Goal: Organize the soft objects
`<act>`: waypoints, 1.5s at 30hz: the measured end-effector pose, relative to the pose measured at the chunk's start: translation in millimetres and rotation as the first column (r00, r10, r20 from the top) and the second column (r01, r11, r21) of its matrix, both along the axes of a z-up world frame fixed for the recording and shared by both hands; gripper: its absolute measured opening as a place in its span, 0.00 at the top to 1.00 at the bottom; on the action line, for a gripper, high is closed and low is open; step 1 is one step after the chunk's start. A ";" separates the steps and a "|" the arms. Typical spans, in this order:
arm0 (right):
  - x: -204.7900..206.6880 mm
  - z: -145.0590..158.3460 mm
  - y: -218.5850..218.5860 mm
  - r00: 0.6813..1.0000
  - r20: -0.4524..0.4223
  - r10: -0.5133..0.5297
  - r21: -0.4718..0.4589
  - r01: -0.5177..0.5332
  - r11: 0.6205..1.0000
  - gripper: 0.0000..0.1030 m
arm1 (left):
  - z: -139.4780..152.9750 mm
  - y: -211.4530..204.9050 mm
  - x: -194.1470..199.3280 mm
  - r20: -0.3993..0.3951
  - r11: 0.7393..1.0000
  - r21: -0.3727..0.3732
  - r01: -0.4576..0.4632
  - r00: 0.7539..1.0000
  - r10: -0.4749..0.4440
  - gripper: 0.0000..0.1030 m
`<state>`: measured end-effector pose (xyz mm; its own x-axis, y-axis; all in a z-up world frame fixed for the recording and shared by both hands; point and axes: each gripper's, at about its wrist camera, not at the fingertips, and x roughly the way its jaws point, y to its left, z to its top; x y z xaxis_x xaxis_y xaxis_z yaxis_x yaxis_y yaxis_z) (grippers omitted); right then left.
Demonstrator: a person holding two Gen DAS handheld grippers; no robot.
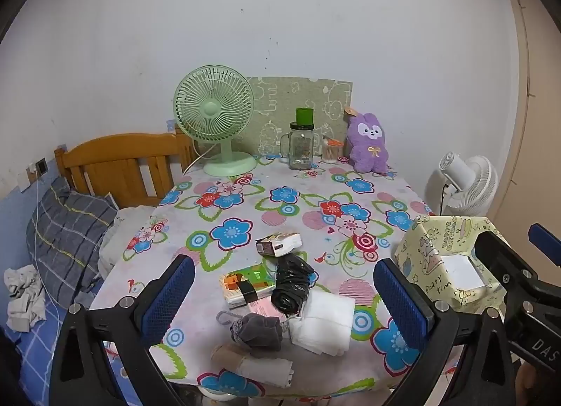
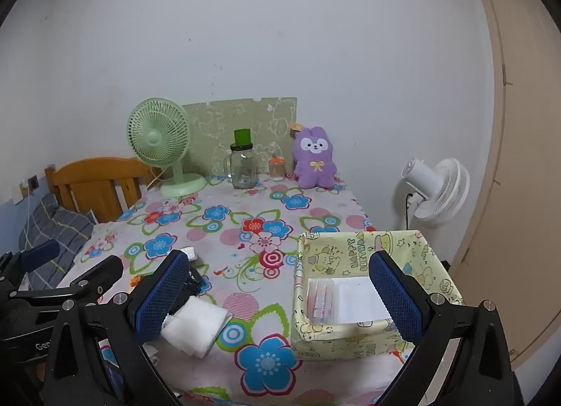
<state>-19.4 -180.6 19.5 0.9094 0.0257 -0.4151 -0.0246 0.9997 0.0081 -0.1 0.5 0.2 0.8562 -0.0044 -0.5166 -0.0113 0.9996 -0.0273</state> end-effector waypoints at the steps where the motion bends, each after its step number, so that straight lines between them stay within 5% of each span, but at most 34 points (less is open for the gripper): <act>1: 0.3 -0.1 0.2 1.000 0.002 0.001 -0.007 -0.001 1.000 0.00 | 0.1 -0.4 -0.1 0.001 1.000 0.005 0.000 1.000 0.000 0.00; 45: 5.5 3.2 -6.0 0.998 -0.001 -0.068 0.000 0.068 0.998 0.00 | -0.3 -3.2 6.6 0.011 1.000 -0.019 0.023 1.000 -0.023 0.00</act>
